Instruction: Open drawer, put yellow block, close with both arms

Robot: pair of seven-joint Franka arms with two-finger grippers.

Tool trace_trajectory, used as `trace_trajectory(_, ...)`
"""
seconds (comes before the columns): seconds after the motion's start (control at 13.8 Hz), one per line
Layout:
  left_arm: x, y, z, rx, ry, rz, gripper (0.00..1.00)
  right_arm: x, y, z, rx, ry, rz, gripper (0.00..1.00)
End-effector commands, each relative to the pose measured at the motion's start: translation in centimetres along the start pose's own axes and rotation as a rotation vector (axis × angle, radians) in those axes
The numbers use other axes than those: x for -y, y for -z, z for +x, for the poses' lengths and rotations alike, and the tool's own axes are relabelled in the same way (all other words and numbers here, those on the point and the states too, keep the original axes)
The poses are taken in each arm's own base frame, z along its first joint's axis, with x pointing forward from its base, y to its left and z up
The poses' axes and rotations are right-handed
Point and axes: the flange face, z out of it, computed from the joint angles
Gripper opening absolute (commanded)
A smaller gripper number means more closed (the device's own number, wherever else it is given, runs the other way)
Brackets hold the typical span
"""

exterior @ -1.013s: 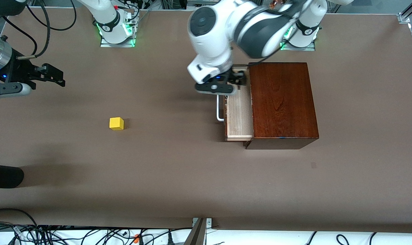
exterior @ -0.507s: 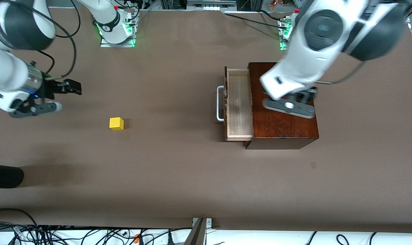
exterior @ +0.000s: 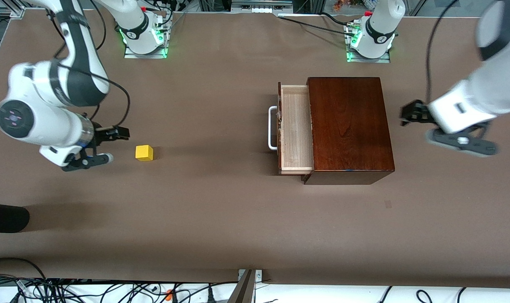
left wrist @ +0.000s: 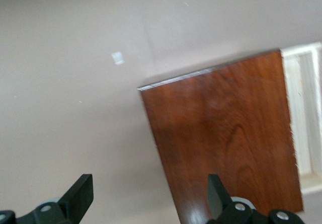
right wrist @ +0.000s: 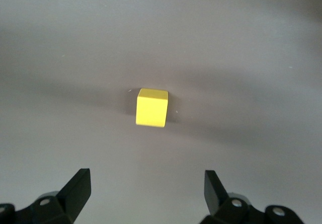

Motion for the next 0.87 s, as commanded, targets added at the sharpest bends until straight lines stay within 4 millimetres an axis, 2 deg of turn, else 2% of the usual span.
trace_trajectory(0.0, 1.4, -0.8, -5.4, -0.082, 0.039, -0.015, 1.00, -0.3, -4.5, -1.4, -0.054, -0.023, 0.032, 1.00)
trace_trajectory(0.14, 3.9, -0.2, -6.5, -0.093, 0.085, -0.017, 1.00, -0.4, -7.8, -1.9, -0.094, -0.043, 0.042, 1.00)
trace_trajectory(0.43, 3.5, 0.4, -6.7, -0.049, 0.100, -0.027, 1.00, -0.7, -13.4, -3.4, -0.154, -0.068, 0.024, 1.00)
trace_trajectory(0.8, 3.0, 0.5, -6.7, -0.045, 0.146, -0.027, 1.00, -0.7, -16.4, -2.6, -0.175, -0.084, 0.010, 1.00)
